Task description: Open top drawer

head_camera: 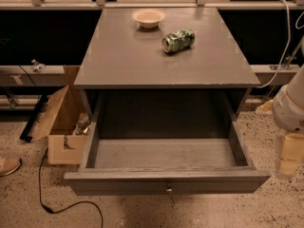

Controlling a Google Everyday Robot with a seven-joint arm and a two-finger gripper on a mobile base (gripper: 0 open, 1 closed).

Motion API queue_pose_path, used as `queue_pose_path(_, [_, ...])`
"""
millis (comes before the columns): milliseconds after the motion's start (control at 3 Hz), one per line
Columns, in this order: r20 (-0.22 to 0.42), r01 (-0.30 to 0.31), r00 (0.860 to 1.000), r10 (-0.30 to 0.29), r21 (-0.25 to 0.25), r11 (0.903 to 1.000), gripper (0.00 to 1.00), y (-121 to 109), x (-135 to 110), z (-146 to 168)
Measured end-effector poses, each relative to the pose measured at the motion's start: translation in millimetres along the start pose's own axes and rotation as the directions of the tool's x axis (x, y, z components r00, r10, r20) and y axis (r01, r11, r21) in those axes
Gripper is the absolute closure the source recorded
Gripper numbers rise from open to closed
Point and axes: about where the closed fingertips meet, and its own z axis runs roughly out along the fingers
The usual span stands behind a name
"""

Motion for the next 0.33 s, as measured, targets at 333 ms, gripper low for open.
queue_pose_path(333, [0.007,0.016,1.000,-0.016,0.021,0.9997,0.00,-19.9,-4.3,-25.9])
